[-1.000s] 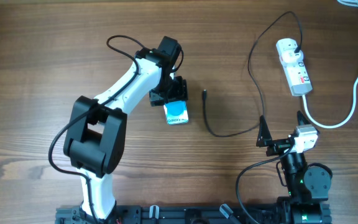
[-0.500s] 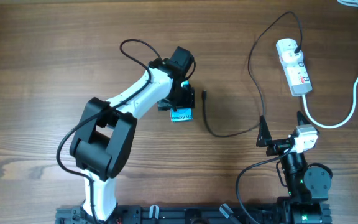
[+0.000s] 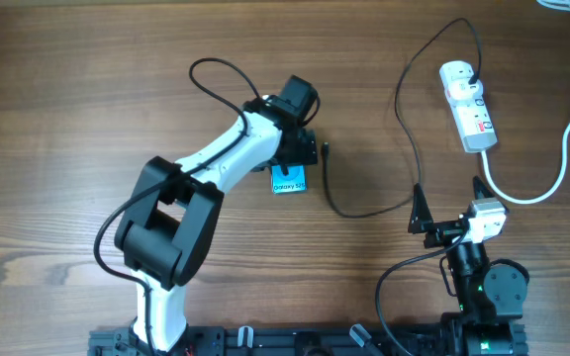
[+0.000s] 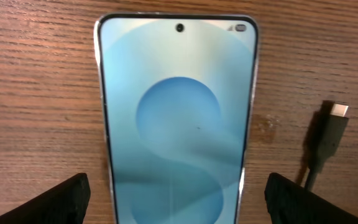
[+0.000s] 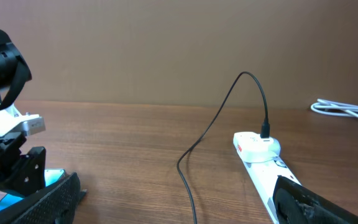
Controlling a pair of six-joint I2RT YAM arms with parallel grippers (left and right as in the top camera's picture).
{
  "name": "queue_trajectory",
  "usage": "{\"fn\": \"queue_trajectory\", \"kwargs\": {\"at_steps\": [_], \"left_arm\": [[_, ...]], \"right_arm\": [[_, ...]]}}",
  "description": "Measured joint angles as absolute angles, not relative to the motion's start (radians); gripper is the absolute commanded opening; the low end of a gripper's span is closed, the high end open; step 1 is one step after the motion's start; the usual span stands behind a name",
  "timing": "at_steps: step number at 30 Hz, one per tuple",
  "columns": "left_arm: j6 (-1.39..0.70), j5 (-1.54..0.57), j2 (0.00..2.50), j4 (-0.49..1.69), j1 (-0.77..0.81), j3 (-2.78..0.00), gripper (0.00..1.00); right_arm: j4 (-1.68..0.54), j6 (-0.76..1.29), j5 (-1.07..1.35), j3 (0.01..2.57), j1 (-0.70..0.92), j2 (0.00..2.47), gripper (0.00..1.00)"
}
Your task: Plug charger to phone and switch on socket
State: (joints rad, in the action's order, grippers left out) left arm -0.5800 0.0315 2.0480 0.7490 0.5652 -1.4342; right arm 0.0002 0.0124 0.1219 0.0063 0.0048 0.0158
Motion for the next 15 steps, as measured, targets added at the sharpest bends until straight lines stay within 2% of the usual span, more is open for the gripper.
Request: {"fn": "queue_trajectory", "kwargs": {"at_steps": [10, 15], "left_arm": [[-0.62, 0.085, 2.074, 0.749, 0.59, -1.434, 0.94], [-0.624, 0.114, 2.093, 0.756, 0.59, -1.436, 0.78]], "right_arm": [[0.0, 0.012, 0.122, 0.006, 0.005, 0.016, 1.0], [0.0, 0.012, 0.122, 0.006, 0.005, 0.016, 1.0]]}}
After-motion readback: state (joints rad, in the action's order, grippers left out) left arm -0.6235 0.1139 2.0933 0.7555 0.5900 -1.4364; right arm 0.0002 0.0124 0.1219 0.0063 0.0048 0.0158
